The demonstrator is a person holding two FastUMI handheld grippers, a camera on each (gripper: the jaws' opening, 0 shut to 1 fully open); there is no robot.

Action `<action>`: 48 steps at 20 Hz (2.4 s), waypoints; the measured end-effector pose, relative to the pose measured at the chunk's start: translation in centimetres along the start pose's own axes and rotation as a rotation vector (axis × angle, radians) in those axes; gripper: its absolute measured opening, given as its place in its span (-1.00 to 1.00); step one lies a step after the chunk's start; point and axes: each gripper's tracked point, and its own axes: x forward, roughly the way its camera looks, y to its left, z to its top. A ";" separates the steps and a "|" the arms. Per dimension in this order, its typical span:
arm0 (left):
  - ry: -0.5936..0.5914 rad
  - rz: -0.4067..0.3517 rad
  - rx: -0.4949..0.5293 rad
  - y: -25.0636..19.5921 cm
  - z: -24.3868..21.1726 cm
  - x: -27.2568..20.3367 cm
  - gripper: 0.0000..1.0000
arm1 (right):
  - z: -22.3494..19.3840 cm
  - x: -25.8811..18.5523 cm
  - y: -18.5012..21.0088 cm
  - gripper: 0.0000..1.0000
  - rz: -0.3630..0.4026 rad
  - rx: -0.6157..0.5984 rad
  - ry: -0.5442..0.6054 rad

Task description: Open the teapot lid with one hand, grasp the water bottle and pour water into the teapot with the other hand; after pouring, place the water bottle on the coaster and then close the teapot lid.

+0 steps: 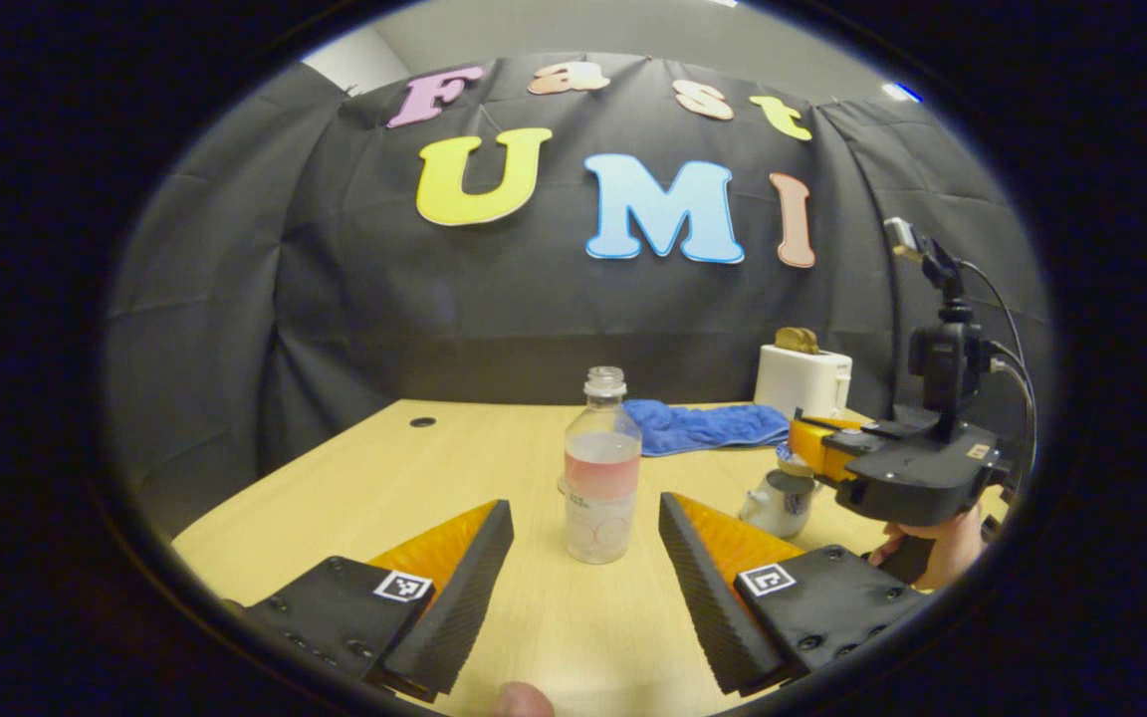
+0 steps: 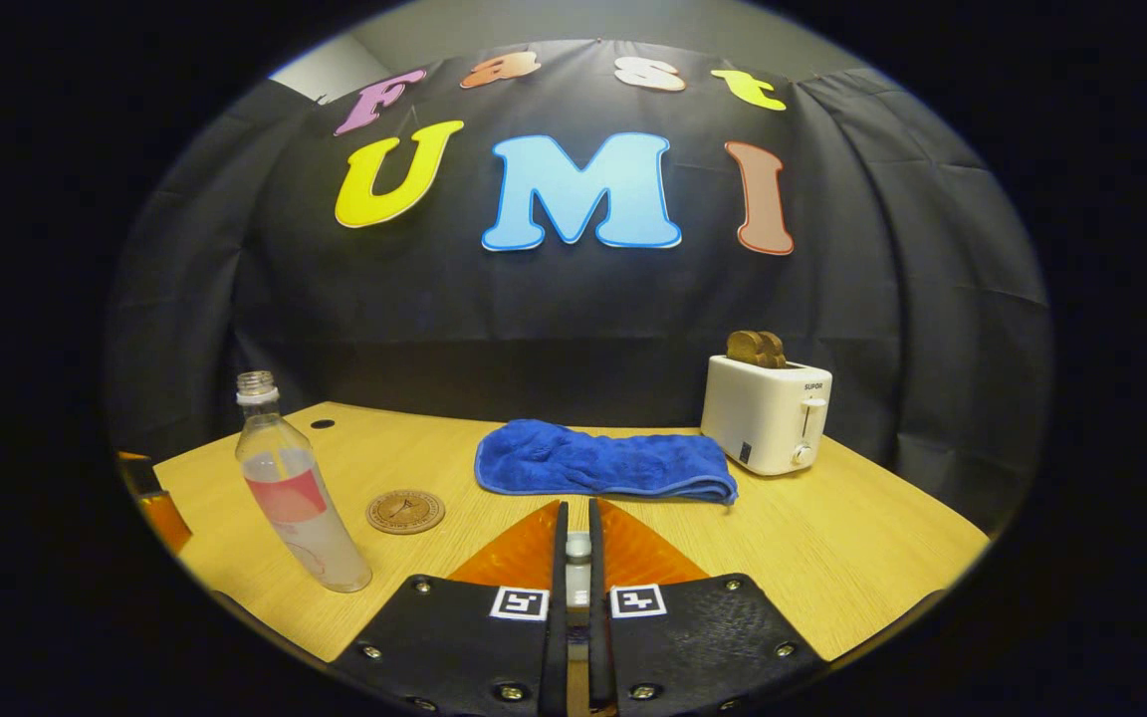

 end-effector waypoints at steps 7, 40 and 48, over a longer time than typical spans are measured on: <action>0.076 -0.030 -0.020 -1.4 -2.6 4.6 1.00 | 1.8 -4.4 -2.4 -0.84 0.009 0.003 -0.020; 0.159 0.098 0.298 -0.3 -1.6 10.9 0.70 | -0.2 -8.3 -5.1 -0.84 0.076 0.038 0.025; 0.132 0.171 0.764 -1.1 1.8 8.6 0.70 | 0.0 -9.1 -6.7 -0.84 0.084 0.051 0.011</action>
